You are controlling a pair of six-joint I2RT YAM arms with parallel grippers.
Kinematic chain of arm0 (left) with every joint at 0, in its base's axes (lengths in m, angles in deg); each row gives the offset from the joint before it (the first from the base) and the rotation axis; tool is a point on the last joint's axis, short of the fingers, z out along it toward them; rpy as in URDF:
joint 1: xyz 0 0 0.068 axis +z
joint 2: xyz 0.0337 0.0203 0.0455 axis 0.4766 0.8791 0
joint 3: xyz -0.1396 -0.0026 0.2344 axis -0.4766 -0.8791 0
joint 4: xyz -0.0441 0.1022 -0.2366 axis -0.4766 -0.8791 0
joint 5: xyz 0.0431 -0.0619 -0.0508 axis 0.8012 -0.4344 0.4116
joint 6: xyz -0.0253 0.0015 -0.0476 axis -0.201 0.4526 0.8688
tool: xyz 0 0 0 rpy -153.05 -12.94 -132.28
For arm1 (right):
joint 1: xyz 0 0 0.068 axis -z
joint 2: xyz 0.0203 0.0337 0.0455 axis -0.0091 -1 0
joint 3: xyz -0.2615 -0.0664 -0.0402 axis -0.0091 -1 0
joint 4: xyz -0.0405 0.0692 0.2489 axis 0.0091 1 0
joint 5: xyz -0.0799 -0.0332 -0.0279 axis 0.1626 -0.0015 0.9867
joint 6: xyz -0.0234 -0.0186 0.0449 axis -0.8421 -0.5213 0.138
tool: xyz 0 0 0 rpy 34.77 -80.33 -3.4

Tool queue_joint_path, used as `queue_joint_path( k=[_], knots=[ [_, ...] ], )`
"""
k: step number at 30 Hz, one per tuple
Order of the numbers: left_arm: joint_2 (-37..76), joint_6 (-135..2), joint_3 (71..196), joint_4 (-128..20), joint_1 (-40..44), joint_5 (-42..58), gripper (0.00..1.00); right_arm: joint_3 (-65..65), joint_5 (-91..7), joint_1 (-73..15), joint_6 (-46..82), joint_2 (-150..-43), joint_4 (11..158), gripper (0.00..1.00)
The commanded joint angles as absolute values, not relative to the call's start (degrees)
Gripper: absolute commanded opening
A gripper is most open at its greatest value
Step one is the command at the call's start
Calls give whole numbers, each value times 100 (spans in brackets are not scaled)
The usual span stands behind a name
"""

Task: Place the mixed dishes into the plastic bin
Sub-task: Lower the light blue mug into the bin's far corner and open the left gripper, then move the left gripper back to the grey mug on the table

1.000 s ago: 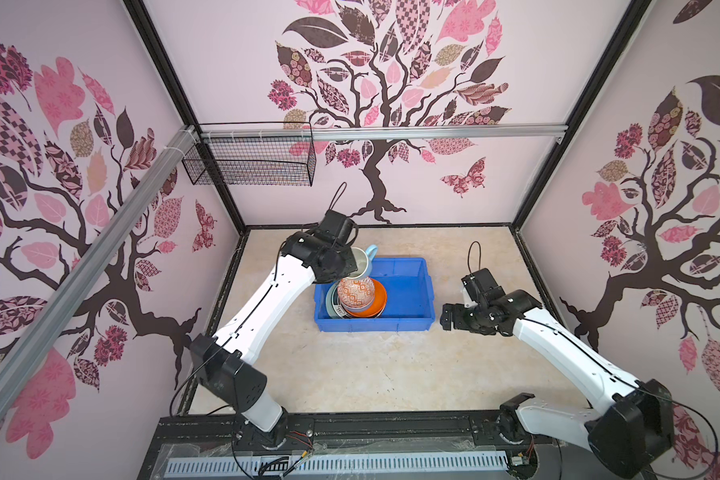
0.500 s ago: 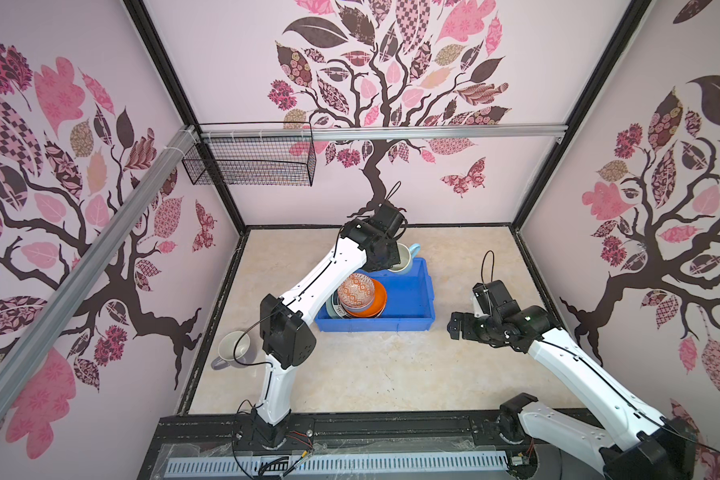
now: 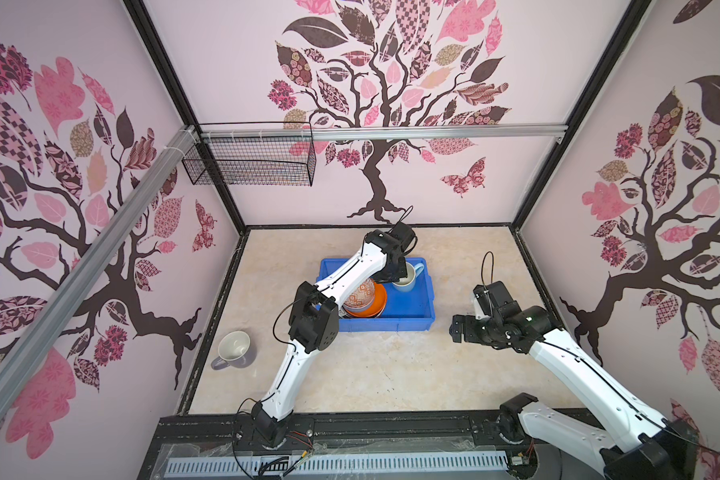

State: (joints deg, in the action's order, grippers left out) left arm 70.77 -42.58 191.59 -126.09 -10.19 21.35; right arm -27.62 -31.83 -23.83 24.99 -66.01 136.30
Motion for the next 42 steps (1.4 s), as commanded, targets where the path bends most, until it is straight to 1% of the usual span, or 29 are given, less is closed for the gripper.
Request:
queue_joint_path(
  k=[1, 8, 13, 18, 22, 25, 26, 28, 31, 33, 36, 39, 40, 42],
  knots=[
    [7089, -4321, 19559, -12410, -988, 2027, 11, -2504, -3015, -2363, 2421, -6484, 13870, 100],
    [7289, -4333, 19559, -12395, -805, 1940, 11, -2493, -2956, -2363, 2452, -6554, 13893, 99],
    [7418, -4354, 19682, -12326, -744, 1790, 15, -2484, -2868, -2363, 2513, -6545, 13915, 100],
    [7724, -4382, 20187, -12480, -722, 1656, 17, -2476, -2818, -2363, 2566, -6536, 13962, 100],
    [7822, -4365, 20242, -12402, -696, 1523, 19, -2463, -2764, -2363, 2604, -6527, 13986, 99],
    [7869, -4356, 20285, -12378, -677, 1411, 27, -2457, -2731, -2364, 2623, -6510, 14003, 100],
    [7866, -4356, 20300, -12391, -670, 1402, 30, -2457, -2724, -2368, 2623, -6517, 14009, 100],
    [7832, -4380, 20315, -12376, -665, 1390, 41, -2451, -2706, -2364, 2632, -6529, 14012, 99],
    [7740, -4416, 20322, -12361, -652, 1376, 50, -2458, -2706, -2363, 2629, -6552, 14003, 100],
    [7645, -4433, 20321, -12376, -627, 1365, 52, -2448, -2701, -2363, 2620, -6554, 13989, 100],
    [7421, -4482, 20315, -12388, -585, 1363, 60, -2438, -2707, -2357, 2598, -6578, 13960, 99],
    [7094, -4563, 20186, -12372, -547, 1352, 70, -2399, -2684, -2357, 2538, -6619, 13926, 100],
    [6948, -4552, 20090, -12375, -540, 1399, 75, -2380, -2662, -2355, 2519, -6641, 13908, 99],
    [6617, -4567, 19809, -12333, -526, 1458, 81, -2315, -2637, -2355, 2454, -6691, 13883, 99]
  ],
)
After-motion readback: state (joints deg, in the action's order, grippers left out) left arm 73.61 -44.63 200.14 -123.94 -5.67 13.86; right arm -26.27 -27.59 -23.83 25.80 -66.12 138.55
